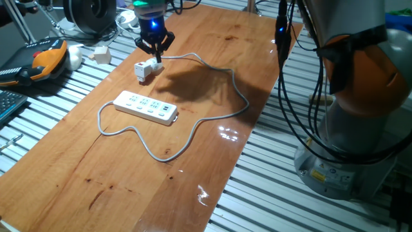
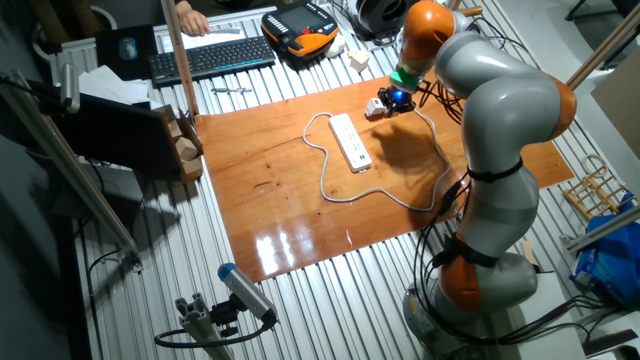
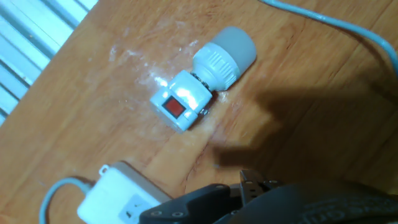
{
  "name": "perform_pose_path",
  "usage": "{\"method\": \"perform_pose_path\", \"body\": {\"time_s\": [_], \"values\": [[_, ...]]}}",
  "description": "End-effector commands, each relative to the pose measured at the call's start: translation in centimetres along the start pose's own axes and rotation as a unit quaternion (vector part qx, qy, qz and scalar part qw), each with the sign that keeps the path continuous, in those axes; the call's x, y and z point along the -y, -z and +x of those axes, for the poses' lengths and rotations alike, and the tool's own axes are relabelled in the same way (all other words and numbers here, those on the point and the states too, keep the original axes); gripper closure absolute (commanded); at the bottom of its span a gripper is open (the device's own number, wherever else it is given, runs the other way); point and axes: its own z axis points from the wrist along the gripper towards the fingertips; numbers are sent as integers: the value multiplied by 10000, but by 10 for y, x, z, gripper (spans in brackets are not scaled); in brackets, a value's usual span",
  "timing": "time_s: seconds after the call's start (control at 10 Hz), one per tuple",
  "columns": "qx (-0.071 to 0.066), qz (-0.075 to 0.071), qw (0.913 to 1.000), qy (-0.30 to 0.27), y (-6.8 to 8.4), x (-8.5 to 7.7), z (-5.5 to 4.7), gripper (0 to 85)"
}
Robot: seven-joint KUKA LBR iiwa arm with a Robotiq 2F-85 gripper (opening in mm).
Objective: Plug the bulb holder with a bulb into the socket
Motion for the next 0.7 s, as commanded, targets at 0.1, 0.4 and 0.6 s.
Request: {"method": "perform_pose_path", "body": {"time_s": [0.1, 0.4, 0.6], "values": [[-84, -12, 9999, -84, 0, 0, -5, 850], [-80, -38, 9997, -215, -6, 0, -10, 850], [-75, -44, 9997, -238, -8, 0, -11, 850]]}}
